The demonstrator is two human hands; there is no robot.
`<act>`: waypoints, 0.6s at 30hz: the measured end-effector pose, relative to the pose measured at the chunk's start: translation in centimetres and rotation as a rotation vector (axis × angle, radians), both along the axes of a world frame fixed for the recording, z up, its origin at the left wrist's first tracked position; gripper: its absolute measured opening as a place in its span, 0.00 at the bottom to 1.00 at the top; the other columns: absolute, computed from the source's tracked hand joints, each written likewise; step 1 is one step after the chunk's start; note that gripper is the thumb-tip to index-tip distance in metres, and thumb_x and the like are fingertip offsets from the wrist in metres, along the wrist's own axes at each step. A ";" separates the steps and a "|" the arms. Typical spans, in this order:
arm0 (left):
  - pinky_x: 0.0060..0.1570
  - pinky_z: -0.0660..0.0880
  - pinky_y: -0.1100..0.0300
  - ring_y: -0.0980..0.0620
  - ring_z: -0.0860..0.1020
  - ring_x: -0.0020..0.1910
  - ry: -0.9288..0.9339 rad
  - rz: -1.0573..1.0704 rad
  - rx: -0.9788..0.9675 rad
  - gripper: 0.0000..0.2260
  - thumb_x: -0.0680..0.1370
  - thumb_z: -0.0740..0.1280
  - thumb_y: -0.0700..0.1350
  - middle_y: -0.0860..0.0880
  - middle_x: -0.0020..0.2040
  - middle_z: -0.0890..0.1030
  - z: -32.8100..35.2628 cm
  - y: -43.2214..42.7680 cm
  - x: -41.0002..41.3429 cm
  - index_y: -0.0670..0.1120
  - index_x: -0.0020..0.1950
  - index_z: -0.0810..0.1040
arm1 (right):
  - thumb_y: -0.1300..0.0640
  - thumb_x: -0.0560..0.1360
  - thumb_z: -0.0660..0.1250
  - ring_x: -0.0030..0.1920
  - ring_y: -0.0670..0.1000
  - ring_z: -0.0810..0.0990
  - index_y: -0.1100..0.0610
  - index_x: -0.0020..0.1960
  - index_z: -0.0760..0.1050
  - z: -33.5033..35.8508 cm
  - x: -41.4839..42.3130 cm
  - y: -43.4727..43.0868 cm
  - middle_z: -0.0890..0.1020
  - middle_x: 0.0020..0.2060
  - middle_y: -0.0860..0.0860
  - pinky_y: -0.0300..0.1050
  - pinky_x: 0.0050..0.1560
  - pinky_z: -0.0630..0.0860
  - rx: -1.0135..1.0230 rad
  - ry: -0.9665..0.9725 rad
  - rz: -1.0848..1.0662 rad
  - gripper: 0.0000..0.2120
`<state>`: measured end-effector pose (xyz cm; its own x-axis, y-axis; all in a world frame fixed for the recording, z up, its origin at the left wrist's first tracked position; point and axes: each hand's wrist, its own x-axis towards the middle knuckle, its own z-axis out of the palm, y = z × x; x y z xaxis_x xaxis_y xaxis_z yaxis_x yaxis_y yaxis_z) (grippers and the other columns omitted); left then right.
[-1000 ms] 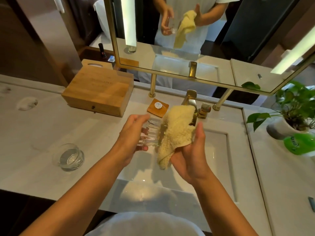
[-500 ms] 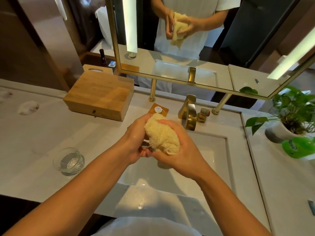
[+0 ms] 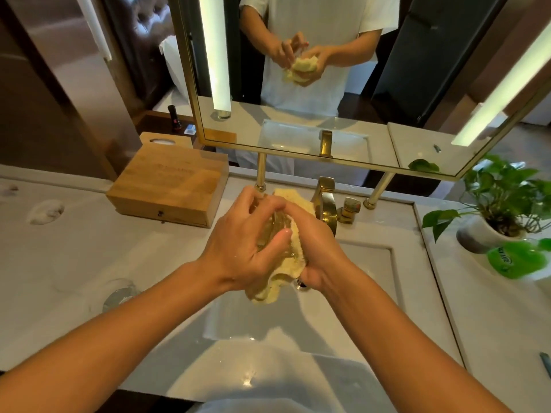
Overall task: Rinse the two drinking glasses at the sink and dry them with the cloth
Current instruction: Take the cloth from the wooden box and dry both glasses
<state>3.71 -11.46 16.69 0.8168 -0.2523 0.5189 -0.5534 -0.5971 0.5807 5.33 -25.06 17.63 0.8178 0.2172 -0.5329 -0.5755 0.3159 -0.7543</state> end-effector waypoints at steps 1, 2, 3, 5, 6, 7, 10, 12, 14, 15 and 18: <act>0.38 0.71 0.61 0.52 0.71 0.42 -0.037 -0.052 0.034 0.15 0.76 0.60 0.56 0.48 0.48 0.69 0.1 0.6 0.7 0.51 0.60 0.71 | 0.48 0.71 0.76 0.56 0.64 0.83 0.58 0.60 0.82 0.5 0.5 0.0 0.84 0.55 0.61 0.59 0.56 0.80 0.020 0.021 0.061 0.22; 0.38 0.71 0.59 0.51 0.71 0.43 -0.066 -0.076 0.046 0.16 0.76 0.61 0.56 0.47 0.48 0.69 0.2 1.0 1.3 0.49 0.59 0.72 | 0.48 0.70 0.76 0.59 0.65 0.82 0.58 0.62 0.81 0.9 1.0 0.1 0.83 0.57 0.62 0.59 0.56 0.80 0.052 0.026 0.094 0.24; 0.39 0.71 0.59 0.50 0.71 0.43 -0.078 -0.067 0.028 0.17 0.76 0.61 0.56 0.47 0.48 0.70 0.4 1.1 1.9 0.48 0.59 0.73 | 0.48 0.70 0.76 0.59 0.65 0.82 0.58 0.63 0.80 1.2 1.5 0.3 0.83 0.58 0.62 0.59 0.58 0.79 0.066 0.015 0.094 0.25; 0.43 0.71 0.60 0.50 0.72 0.45 -0.059 0.004 -0.084 0.17 0.76 0.59 0.55 0.46 0.48 0.72 0.6 0.6 2.7 0.46 0.57 0.74 | 0.46 0.72 0.74 0.55 0.62 0.85 0.56 0.61 0.81 1.5 2.2 0.9 0.85 0.55 0.60 0.61 0.58 0.80 0.018 -0.065 0.027 0.22; 0.44 0.71 0.59 0.49 0.73 0.45 -0.008 0.041 -0.196 0.15 0.77 0.59 0.55 0.46 0.48 0.73 0.8 0.1 2.9 0.46 0.56 0.74 | 0.45 0.74 0.72 0.50 0.58 0.86 0.55 0.58 0.82 1.5 2.5 1.2 0.86 0.50 0.58 0.60 0.55 0.81 -0.076 -0.139 -0.042 0.17; 0.45 0.72 0.56 0.48 0.74 0.45 0.077 0.079 -0.346 0.12 0.78 0.59 0.53 0.46 0.47 0.75 0.8 -0.4 3.1 0.47 0.54 0.74 | 0.45 0.76 0.69 0.47 0.54 0.87 0.53 0.55 0.82 1.7 2.5 1.4 0.87 0.46 0.55 0.56 0.52 0.83 -0.196 -0.241 -0.109 0.13; 0.38 0.74 0.53 0.48 0.78 0.42 0.439 0.173 -0.833 0.10 0.81 0.60 0.51 0.45 0.44 0.79 2.7 -1.7 3.4 0.45 0.51 0.75 | 0.46 0.79 0.66 0.44 0.41 0.83 0.46 0.51 0.80 2.9 2.1 1.8 0.85 0.43 0.45 0.38 0.44 0.80 -0.482 -0.693 -0.216 0.07; 0.28 0.69 0.61 0.49 0.77 0.33 0.846 0.162 -1.061 0.15 0.81 0.58 0.53 0.46 0.36 0.79 4.5 -1.5 3.6 0.44 0.46 0.78 | 0.44 0.77 0.63 0.49 0.42 0.80 0.46 0.55 0.80 3.1 2.0 1.2 0.83 0.47 0.44 0.37 0.46 0.77 -0.711 -1.041 -0.179 0.12; 0.31 0.59 0.65 0.52 0.71 0.28 1.245 0.150 -1.171 0.16 0.79 0.58 0.53 0.48 0.30 0.77 6.4 -0.8 3.5 0.45 0.40 0.78 | 0.43 0.74 0.61 0.56 0.50 0.77 0.50 0.62 0.79 2.4 2.5 0.2 0.81 0.55 0.51 0.43 0.49 0.76 -0.973 -1.349 -0.044 0.21; 0.35 0.58 0.65 0.52 0.70 0.29 1.350 0.173 -1.197 0.15 0.79 0.59 0.53 0.47 0.30 0.77 6.7 -0.4 3.5 0.45 0.40 0.78 | 0.42 0.72 0.63 0.57 0.54 0.76 0.52 0.64 0.79 1.8 2.8 -0.3 0.79 0.57 0.54 0.45 0.49 0.75 -1.060 -1.474 0.009 0.24; 0.40 0.57 0.66 0.52 0.70 0.32 1.369 0.193 -1.180 0.14 0.78 0.61 0.53 0.46 0.31 0.77 6.6 -0.9 3.3 0.45 0.42 0.78 | 0.42 0.73 0.67 0.55 0.58 0.77 0.56 0.63 0.80 0.5 3.2 -0.9 0.79 0.56 0.58 0.47 0.49 0.76 -1.022 -1.598 -0.028 0.25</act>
